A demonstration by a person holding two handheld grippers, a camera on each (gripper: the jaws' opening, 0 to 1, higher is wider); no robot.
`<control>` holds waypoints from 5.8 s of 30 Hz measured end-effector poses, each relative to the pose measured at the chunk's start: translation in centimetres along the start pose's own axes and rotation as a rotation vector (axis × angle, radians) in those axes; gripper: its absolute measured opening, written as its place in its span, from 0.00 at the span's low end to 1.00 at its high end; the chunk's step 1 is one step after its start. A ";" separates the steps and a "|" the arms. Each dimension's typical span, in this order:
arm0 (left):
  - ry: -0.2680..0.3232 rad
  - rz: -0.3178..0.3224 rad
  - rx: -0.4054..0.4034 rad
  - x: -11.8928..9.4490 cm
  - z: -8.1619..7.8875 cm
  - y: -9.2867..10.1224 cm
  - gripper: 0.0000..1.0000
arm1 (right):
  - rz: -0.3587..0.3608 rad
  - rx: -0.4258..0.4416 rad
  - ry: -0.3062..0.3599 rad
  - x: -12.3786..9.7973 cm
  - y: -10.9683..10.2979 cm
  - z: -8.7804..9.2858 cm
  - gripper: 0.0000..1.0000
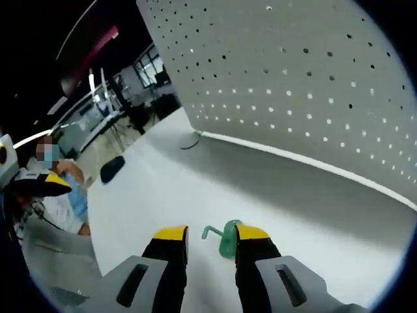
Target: Insert the hook assembly into the mounting plate slot until the hook locks in place.
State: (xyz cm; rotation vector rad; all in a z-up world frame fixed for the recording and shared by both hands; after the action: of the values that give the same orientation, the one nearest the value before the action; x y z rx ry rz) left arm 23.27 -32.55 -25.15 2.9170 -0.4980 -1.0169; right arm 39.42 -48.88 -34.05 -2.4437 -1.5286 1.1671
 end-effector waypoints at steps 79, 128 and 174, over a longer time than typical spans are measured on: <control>0.022 0.071 -0.246 -0.2 -4.1 -1.3 0.66 | -0.450 -0.463 0.082 -10.7 -10.4 -6.0 0.00; -0.077 0.390 -0.568 -0.1 -3.0 0.6 0.02 | -0.661 -0.812 0.068 -10.8 -13.9 -4.9 0.00; 0.130 0.019 -0.342 -0.4 -4.8 -1.4 0.01 | -0.423 -0.324 0.118 -11.9 -10.1 -4.2 0.10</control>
State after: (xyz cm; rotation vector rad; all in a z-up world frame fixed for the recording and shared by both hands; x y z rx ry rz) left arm 26.31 -31.49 -21.26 2.6452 -0.3099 -0.8100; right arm 31.42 -51.58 -20.22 -2.1363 -2.1923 0.7356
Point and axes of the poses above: the point that each gripper's makers call its tool centre point, and the gripper's own axes: x roughly forward along the fingers, y roughly to its right, z roughly out of its underside, the point moved 9 cm from there along -x, roughly backward along the fingers, and after that the axes turned 12 degrees about -z, right-handed, at the moved point
